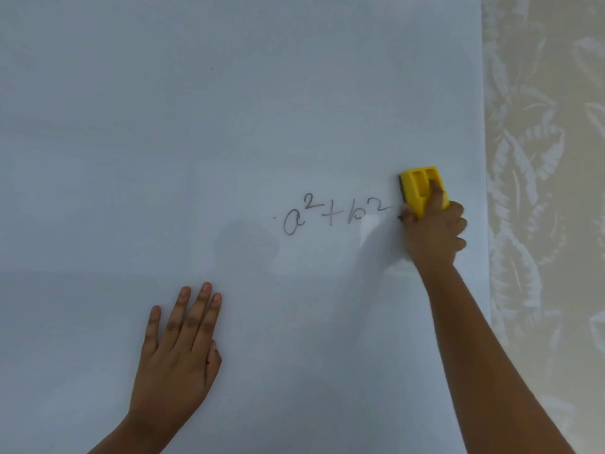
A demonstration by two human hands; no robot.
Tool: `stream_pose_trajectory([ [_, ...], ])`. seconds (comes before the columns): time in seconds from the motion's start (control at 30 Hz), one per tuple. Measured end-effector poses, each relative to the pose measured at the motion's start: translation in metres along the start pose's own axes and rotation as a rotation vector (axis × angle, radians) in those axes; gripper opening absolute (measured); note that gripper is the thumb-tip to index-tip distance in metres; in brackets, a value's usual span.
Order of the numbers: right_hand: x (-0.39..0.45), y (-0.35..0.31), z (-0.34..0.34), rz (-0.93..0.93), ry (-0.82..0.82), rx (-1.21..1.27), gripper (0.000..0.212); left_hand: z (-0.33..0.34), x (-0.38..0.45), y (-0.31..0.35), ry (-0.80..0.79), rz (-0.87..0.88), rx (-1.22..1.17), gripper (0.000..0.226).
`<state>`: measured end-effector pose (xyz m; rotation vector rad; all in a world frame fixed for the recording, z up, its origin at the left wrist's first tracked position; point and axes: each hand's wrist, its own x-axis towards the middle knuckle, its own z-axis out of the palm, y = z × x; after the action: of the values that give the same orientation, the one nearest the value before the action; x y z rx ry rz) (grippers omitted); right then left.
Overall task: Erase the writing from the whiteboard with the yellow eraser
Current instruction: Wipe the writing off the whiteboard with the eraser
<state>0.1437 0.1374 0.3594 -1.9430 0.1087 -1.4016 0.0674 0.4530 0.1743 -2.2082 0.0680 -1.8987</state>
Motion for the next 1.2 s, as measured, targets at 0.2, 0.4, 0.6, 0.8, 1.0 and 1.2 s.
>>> stream_pose_trajectory([
  [0.2,-0.096,-0.017,0.018,-0.469,-0.006,-0.138,0.057,0.001,-0.001,0.001,0.007,-0.005,-0.016,0.057],
  [0.4,-0.072,-0.04,0.018,-0.204,-0.001,-0.106,0.059,0.001,-0.003,0.002,-0.018,-0.013,-0.026,0.056],
  [0.6,-0.112,-0.074,0.028,-0.524,0.025,-0.135,0.056,-0.001,-0.002,0.003,-0.034,-0.013,-0.014,0.059],
  [0.8,-0.092,-0.034,0.019,-0.35,-0.022,-0.172,0.059,-0.002,-0.011,0.003,-0.07,-0.011,-0.007,0.055],
  [1.0,-0.104,-0.081,0.026,-0.428,-0.016,-0.138,0.062,-0.002,-0.011,0.003,-0.08,-0.015,-0.004,0.054],
  [1.2,-0.128,-0.051,0.02,-0.58,-0.008,-0.153,0.057,0.0,-0.012,0.003,-0.07,-0.02,-0.009,0.054],
])
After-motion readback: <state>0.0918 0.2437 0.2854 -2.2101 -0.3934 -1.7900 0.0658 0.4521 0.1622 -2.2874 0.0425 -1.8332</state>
